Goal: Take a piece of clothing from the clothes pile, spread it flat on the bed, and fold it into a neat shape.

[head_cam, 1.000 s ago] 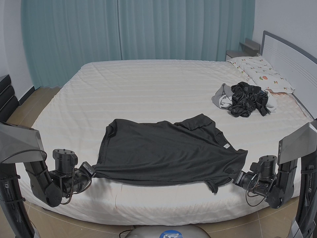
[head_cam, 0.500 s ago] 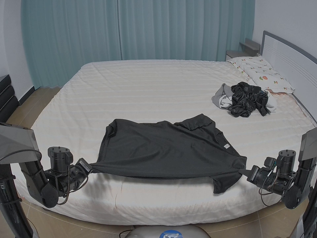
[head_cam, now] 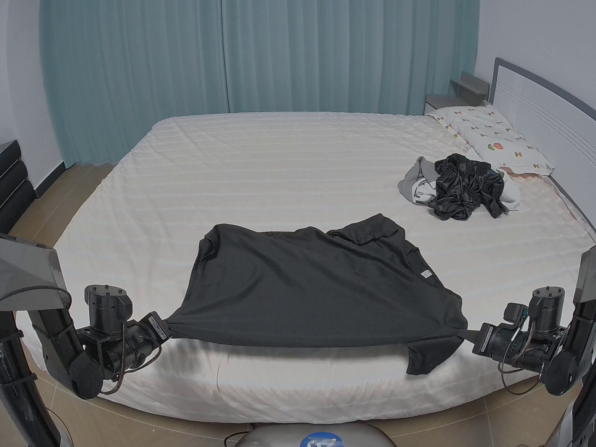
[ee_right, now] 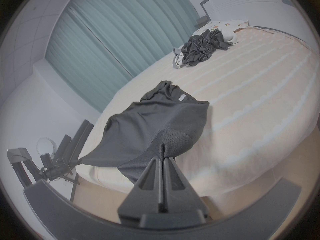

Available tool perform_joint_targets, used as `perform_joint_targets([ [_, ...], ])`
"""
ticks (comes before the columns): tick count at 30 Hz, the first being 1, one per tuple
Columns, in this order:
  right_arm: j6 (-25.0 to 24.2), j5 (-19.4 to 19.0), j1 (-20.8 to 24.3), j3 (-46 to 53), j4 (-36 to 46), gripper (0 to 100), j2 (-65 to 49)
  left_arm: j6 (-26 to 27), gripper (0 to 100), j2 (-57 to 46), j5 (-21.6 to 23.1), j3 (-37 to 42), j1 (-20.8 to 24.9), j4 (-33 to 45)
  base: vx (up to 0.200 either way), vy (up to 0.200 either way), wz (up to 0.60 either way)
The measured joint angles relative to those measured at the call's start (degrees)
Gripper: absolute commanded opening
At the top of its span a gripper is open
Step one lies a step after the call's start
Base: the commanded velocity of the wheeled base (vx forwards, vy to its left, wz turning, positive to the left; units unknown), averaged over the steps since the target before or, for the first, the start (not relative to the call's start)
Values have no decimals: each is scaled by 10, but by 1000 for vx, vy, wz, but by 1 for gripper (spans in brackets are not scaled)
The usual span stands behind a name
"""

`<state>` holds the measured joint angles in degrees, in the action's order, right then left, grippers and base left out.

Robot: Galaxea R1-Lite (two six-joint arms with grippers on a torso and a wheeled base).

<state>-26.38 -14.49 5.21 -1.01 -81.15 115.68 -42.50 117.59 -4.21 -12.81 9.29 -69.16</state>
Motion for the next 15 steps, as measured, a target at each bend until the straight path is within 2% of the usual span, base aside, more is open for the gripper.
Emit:
perform_joint_targets([
  [6,38,0,-6,0,86,0,-35,45,0,-4,-7,21,2,1,0,0,0],
  [10,80,0,-7,0,144,0,-47,55,0,-4,-9,33,4,3,0,0,0],
  [15,98,0,-12,-9,174,0,-42,69,0,5,-9,41,7,15,0,0,0],
])
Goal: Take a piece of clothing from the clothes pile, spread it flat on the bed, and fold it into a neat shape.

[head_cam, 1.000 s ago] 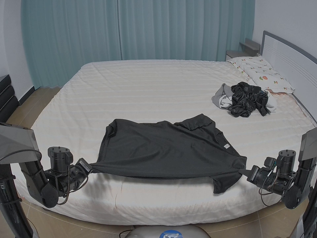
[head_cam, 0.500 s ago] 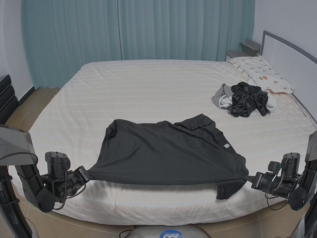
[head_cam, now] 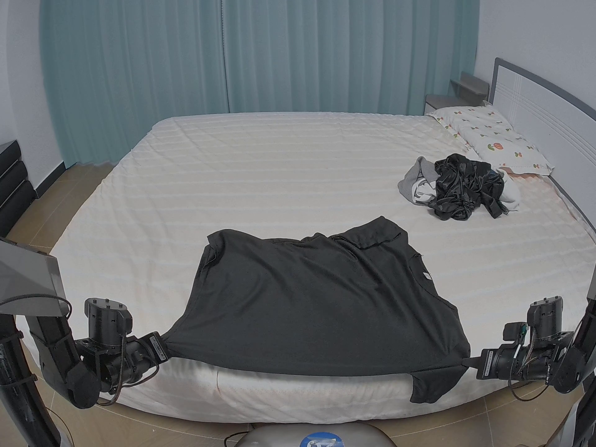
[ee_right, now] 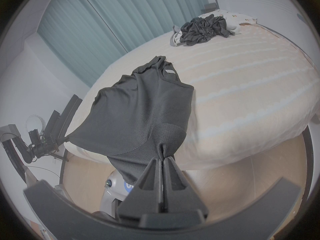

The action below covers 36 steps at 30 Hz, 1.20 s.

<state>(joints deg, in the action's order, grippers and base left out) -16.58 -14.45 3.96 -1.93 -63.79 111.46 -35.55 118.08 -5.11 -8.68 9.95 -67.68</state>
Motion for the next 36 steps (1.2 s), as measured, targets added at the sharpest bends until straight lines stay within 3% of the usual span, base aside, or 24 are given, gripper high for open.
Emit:
perform_joint_targets([
  [3,2,0,-3,-8,1,0,14,2,0,7,0,0,1,1,0,0,0],
  [4,2,1,-4,-11,1,100,20,2,0,10,0,0,1,1,0,0,0],
  [18,-9,-1,-24,-45,-56,100,97,2,0,40,0,-2,2,-4,0,0,0],
  [25,-87,-5,-26,-87,-76,100,127,0,0,44,0,-3,2,-4,0,0,0],
  [31,-112,-7,-24,-130,-85,100,161,-1,0,45,1,-4,1,-5,0,0,0],
  [32,-113,-10,-24,-135,-85,0,167,-1,0,45,1,-4,1,-5,0,0,0],
  [36,-114,-21,-18,-144,-90,0,188,-2,0,46,1,-5,1,-5,0,0,0],
])
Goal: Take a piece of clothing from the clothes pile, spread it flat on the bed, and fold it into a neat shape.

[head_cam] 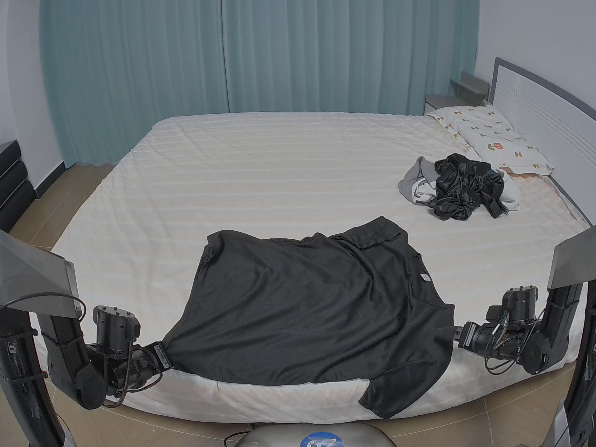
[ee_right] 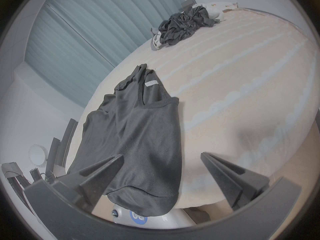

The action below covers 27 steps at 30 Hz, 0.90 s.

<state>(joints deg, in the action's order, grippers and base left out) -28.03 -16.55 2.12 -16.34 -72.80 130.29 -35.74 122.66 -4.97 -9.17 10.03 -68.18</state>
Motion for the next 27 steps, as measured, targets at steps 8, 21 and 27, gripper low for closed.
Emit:
perform_joint_targets([
  [8,1,2,-2,4,-17,0,18,0,0,4,0,0,-1,0,0,0,0],
  [21,95,0,-77,58,-8,0,-25,3,0,12,0,6,0,0,0,0,0],
  [27,144,-1,-103,80,-7,0,-39,5,0,16,0,14,1,5,0,0,0],
])
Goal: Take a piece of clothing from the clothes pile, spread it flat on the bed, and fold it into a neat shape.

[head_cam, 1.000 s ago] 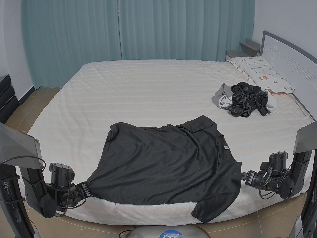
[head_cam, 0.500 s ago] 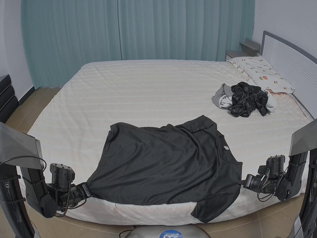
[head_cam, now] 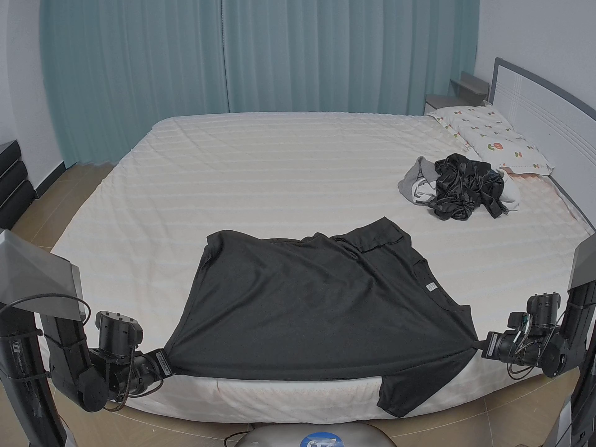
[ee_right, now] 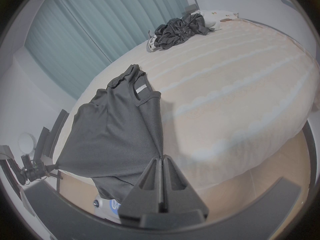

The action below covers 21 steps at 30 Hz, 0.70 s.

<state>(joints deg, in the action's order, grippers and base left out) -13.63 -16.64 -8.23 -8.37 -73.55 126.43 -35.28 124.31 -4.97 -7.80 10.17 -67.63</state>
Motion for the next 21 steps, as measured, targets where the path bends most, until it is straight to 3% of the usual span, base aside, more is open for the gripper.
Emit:
perform_joint_targets([
  [16,6,0,3,-2,-9,0,17,-4,0,38,1,2,18,-7,0,0,0],
  [17,5,-1,4,-4,-10,0,20,-4,100,39,2,1,18,-6,0,0,0],
  [18,4,-1,6,-8,-11,0,25,-5,100,40,2,0,19,-6,0,0,0],
  [19,4,-1,8,-11,-13,100,30,-5,100,40,3,-1,19,-7,0,0,0],
  [21,3,-1,10,-14,-14,100,36,-6,100,41,3,-1,20,-7,0,0,0],
])
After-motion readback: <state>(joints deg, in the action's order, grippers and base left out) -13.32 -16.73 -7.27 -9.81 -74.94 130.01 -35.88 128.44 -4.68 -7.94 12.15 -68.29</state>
